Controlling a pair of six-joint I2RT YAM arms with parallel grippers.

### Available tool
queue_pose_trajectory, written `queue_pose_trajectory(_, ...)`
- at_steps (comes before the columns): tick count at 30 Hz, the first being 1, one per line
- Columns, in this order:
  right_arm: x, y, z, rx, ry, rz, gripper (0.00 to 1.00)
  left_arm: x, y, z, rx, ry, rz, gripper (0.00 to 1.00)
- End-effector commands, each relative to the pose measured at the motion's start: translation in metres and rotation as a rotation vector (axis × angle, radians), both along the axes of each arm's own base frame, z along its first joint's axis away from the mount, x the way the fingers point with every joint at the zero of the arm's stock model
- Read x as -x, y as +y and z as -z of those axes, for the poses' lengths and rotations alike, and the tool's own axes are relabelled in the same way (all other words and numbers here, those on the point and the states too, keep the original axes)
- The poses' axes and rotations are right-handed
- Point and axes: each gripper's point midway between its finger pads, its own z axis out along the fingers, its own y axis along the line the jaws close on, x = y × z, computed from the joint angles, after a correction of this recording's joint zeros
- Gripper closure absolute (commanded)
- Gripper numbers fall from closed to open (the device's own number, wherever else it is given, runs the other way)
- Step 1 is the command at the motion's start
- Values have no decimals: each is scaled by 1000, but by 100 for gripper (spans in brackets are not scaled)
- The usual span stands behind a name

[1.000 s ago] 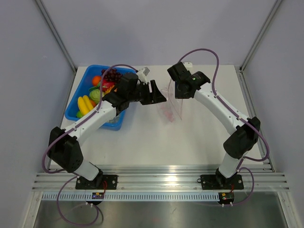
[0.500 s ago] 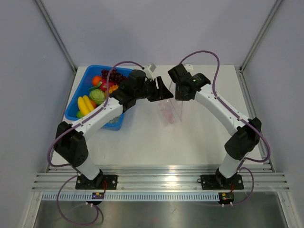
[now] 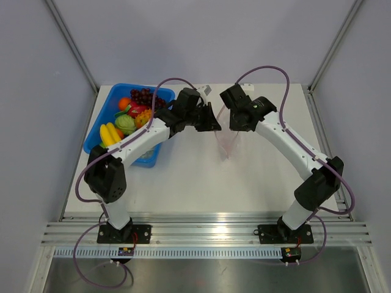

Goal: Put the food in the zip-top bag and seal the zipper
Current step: Open the zipper of the food storage bag at the center of the board.

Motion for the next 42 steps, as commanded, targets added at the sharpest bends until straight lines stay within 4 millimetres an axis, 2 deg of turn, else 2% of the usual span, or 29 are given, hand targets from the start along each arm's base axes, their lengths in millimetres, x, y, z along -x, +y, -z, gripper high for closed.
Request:
queue_pose_trajectory(1,1,-23,-15,46,-57,65,91,0,-13,-29,50,-71,109,100)
queue_pose_trajectory(4,2,-37,-14,63,-57,101,94,-1,-15,-31,67,-68,145,100)
queue_pose_trajectory(6,6,-41,-7,42,-40,102,89,-3,-11,-31,72,-66,149,100)
queue_pose_trajectory(7,6,-42,-12,-1,-55,98,67,-6,-6,-28,72,-62,143,100)
queue_pose_trajectory(9,10,-39,-6,-31,-50,86,53,-9,-1,-26,79,-54,145,100)
queue_pose_trajectory(10,11,-33,-11,-82,-66,69,52,-7,0,-24,82,-44,151,100)
queue_pose_trajectory(12,13,-26,-4,-124,-55,55,53,-5,1,-23,95,-37,163,100)
queue_pose_trajectory(13,12,-20,-3,-153,-55,44,56,-5,1,-21,100,-29,163,100)
queue_pose_trajectory(14,12,-18,2,-167,-44,47,65,-3,0,-21,107,-27,171,100)
queue_pose_trajectory(15,12,-16,3,-179,-47,50,69,-2,1,-19,105,-21,170,100)
queue_pose_trajectory(17,11,-13,5,-199,-44,59,70,-2,2,-16,102,-19,166,100)
queue_pose_trajectory(23,14,-6,-6,-272,-85,40,50,-7,12,-9,89,-5,143,100)
queue_pose_trajectory(28,15,-5,-1,-271,-66,40,49,-9,13,-9,90,-2,140,100)
queue_pose_trajectory(33,16,1,1,-296,-54,26,42,-9,12,-6,92,7,142,100)
queue_pose_trajectory(37,16,0,0,-295,-59,34,48,-11,12,-3,89,13,140,100)
queue_pose_trajectory(38,16,-1,-1,-295,-61,39,59,-11,11,-4,91,12,139,100)
queue_pose_trajectory(40,16,-2,-4,-300,-69,43,71,-12,11,-2,85,16,137,100)
queue_pose_trajectory(41,17,-2,-4,-305,-69,46,84,-13,11,-1,83,15,133,100)
queue_pose_trajectory(42,17,-3,-5,-306,-73,49,91,-13,11,0,81,19,133,100)
